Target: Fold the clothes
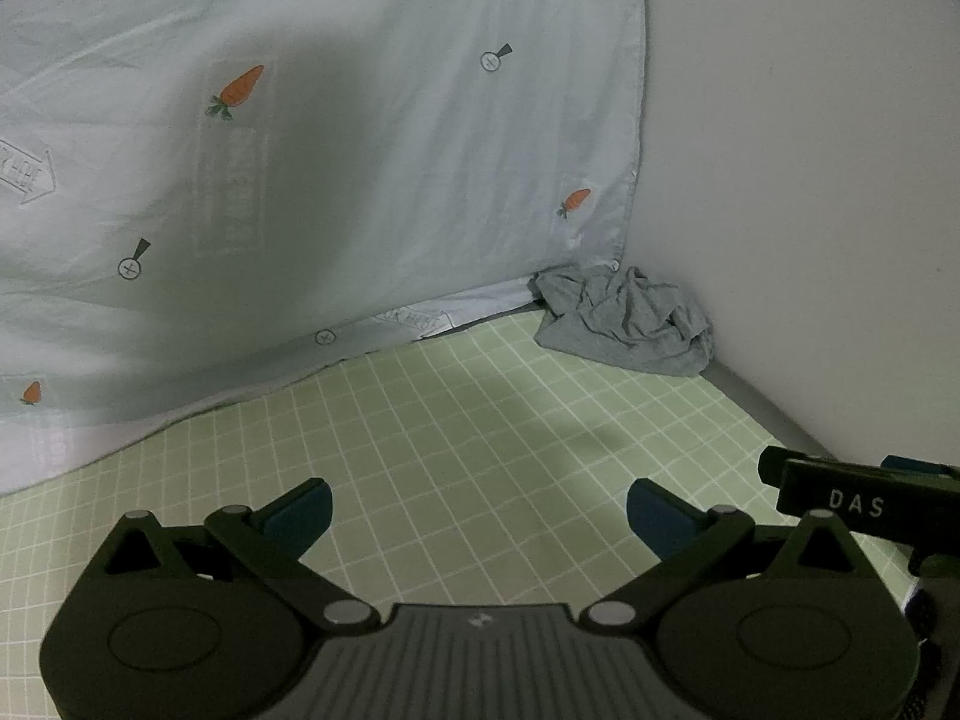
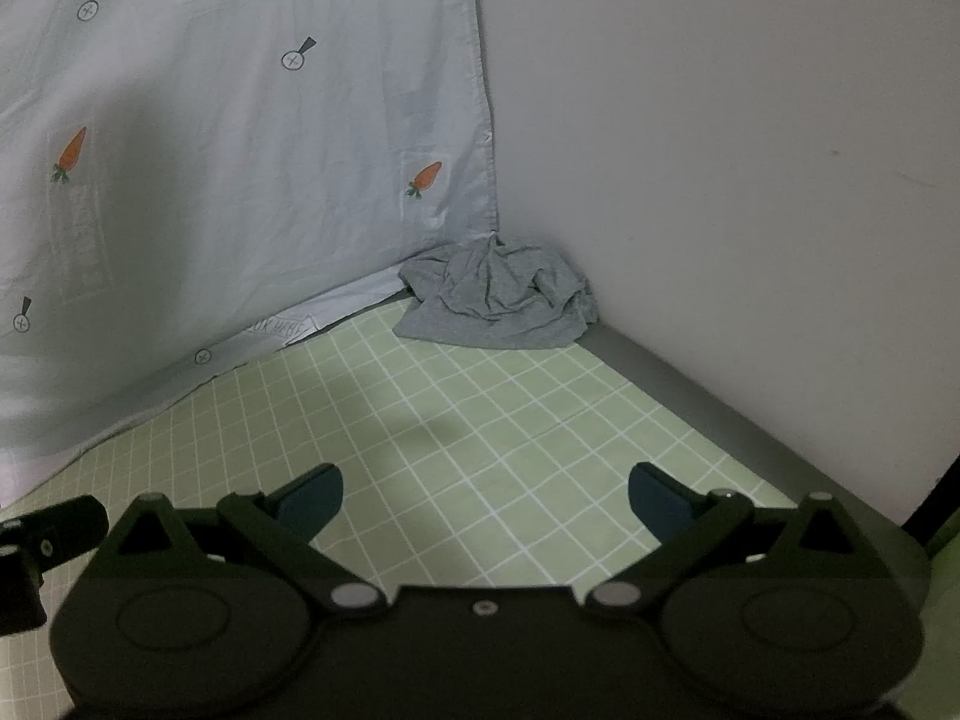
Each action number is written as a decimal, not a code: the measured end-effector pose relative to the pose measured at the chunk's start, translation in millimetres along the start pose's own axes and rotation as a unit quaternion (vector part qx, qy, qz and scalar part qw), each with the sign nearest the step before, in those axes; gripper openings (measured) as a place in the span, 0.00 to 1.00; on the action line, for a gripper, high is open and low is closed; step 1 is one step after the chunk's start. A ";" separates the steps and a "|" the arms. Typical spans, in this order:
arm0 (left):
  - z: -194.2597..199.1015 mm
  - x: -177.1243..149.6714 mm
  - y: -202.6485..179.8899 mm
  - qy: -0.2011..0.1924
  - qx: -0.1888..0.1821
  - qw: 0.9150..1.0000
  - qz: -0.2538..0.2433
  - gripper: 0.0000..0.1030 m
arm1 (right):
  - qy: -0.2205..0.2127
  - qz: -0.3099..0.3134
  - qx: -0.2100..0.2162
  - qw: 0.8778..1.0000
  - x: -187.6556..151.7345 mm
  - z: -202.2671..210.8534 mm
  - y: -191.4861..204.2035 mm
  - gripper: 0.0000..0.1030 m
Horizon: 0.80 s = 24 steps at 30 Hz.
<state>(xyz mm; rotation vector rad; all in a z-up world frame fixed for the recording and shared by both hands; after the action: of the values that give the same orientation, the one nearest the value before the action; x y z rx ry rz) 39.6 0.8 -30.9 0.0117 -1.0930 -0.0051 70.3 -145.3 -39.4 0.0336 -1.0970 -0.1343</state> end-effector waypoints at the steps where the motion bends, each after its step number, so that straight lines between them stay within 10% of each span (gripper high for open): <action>1: -0.5 0.6 0.7 0.000 0.001 1.000 -0.001 1.00 | 0.000 0.000 0.000 1.000 -0.2 -0.1 -0.1 1.00; 24: -2.5 1.1 5.0 -0.001 0.001 1.000 0.001 1.00 | 0.001 0.002 0.004 1.000 -3.6 -2.7 -1.4 1.00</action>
<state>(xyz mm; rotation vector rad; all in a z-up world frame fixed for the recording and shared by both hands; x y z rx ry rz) 42.3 5.8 -31.0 0.0120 -1.0954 -0.0020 71.0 -146.3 -43.9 0.0385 -1.0965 -0.1275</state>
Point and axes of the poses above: each gripper's, at about its wrist camera, not at the fingertips, and z roughly against the way its jaws point, y to its left, x to its top, the point moved 5 cm from there along -z, roughly the way its jaws point, and after that the axes turned 11 degrees about -y, right-handed, at the moved point
